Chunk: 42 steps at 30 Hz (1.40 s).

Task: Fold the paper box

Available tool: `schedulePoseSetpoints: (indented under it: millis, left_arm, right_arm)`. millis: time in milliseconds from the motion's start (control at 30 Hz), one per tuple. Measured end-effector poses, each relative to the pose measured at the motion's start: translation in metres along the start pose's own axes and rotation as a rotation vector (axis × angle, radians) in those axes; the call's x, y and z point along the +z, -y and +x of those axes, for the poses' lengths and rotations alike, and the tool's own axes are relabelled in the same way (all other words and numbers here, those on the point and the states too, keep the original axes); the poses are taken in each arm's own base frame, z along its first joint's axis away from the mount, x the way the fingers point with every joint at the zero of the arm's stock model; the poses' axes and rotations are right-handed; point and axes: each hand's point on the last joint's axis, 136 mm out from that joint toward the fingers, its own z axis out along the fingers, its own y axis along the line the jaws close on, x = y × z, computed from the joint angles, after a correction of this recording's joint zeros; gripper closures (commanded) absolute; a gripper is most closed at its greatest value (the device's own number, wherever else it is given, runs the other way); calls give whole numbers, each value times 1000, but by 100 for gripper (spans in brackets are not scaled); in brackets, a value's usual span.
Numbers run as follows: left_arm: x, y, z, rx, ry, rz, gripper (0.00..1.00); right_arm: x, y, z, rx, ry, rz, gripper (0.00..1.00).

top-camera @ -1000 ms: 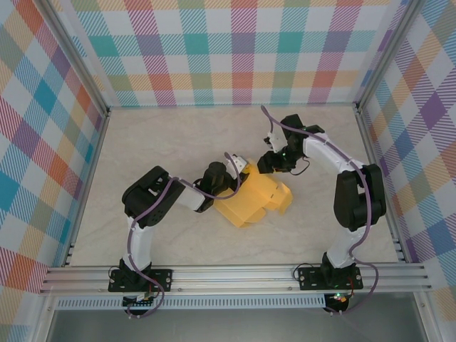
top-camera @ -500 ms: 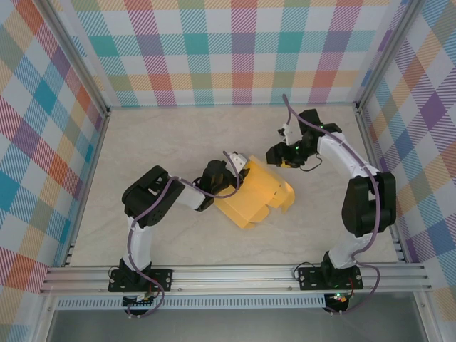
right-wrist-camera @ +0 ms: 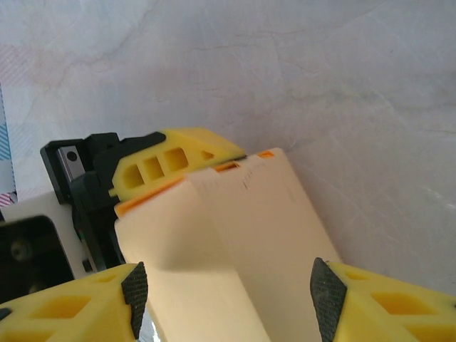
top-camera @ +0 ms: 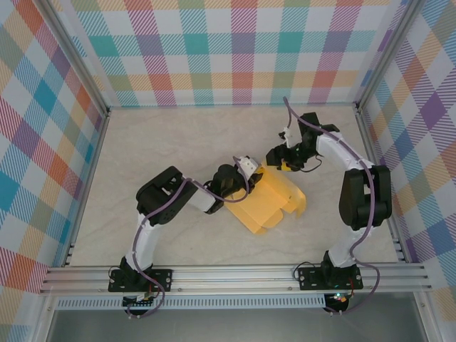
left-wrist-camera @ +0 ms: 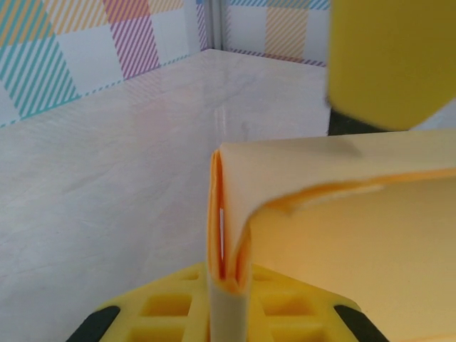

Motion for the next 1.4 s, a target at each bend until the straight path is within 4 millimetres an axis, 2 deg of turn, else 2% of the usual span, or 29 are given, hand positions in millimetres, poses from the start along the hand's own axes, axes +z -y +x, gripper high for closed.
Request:
schedulePoseSetpoints:
  millis: [167,300,567,800,967,1100,1267,1400]
  left_arm:
    - [5,5,6,2,7,-3,85]
    - [4,7,2,22,35,-47,83]
    - [-1,8,-6,41,94,-93,74]
    - [-6,1,-8,44,116,-139,68]
    - [-16,1,7,68,84,-150,62]
    - [-22,-1,17,76,23,-162,62]
    - [-35,-5,-8,77,34,-180,58]
    - [-33,-5,-11,69,30,-158,61]
  right_arm:
    - [14,4,2,29,-39,-6,40]
    - [17,-1,0,14,-45,-7,43]
    - [25,3,3,1,-52,62,50]
    - [26,4,-1,0,-36,77,51]
    - [27,3,0,3,-38,80,51]
    - [27,3,0,9,-36,82,51]
    - [27,4,1,7,-33,82,52]
    - [27,4,1,2,-25,79,52]
